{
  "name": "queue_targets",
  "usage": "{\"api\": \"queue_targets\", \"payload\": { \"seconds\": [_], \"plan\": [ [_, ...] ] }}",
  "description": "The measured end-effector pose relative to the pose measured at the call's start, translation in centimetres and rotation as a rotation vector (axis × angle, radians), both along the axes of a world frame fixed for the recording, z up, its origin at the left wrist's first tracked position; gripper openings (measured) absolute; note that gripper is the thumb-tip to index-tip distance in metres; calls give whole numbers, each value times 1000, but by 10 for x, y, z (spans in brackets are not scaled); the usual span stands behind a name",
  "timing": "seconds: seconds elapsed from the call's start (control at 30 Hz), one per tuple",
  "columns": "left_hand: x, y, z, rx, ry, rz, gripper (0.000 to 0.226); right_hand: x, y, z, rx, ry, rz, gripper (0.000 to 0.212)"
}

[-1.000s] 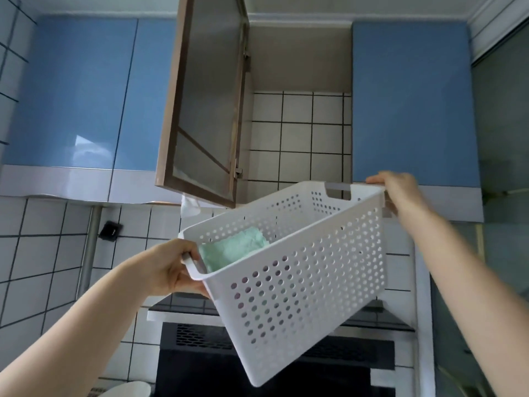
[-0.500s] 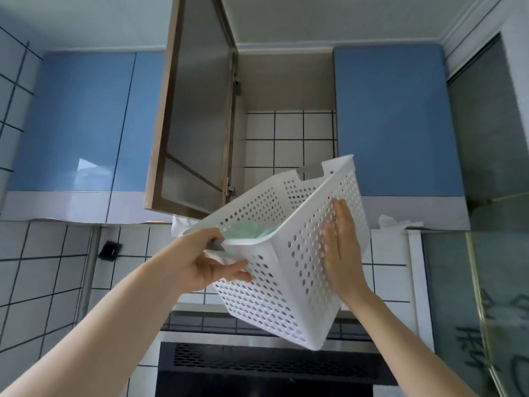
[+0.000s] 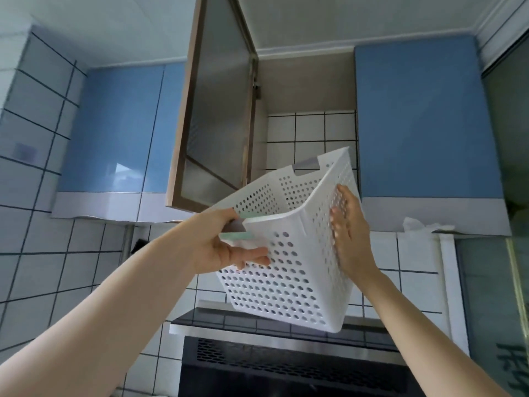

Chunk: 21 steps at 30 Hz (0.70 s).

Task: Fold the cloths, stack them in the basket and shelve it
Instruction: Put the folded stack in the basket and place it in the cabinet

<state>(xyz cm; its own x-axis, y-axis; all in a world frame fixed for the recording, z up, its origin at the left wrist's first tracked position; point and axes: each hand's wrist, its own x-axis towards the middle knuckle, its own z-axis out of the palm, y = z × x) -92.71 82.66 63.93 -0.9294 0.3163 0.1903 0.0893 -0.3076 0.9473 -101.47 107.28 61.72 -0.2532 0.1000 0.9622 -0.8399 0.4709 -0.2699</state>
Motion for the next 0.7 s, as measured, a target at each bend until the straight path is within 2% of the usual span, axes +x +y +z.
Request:
{"api": "queue_targets", "payload": {
  "seconds": [0.2, 0.3, 0.5, 0.7],
  "plan": [
    [4, 8, 10, 42, 77, 57, 32, 1, 9, 11, -8, 109, 22, 70],
    [4, 19, 25, 54, 120, 156, 19, -4, 12, 27, 17, 127, 13, 61],
    [-8, 43, 36, 6, 109, 254, 4, -26, 15, 38, 71, -61, 83, 45],
    [-33, 58, 24, 82, 99, 219, 9, -32, 13, 3, 47, -169, 149, 46]
  ]
}}
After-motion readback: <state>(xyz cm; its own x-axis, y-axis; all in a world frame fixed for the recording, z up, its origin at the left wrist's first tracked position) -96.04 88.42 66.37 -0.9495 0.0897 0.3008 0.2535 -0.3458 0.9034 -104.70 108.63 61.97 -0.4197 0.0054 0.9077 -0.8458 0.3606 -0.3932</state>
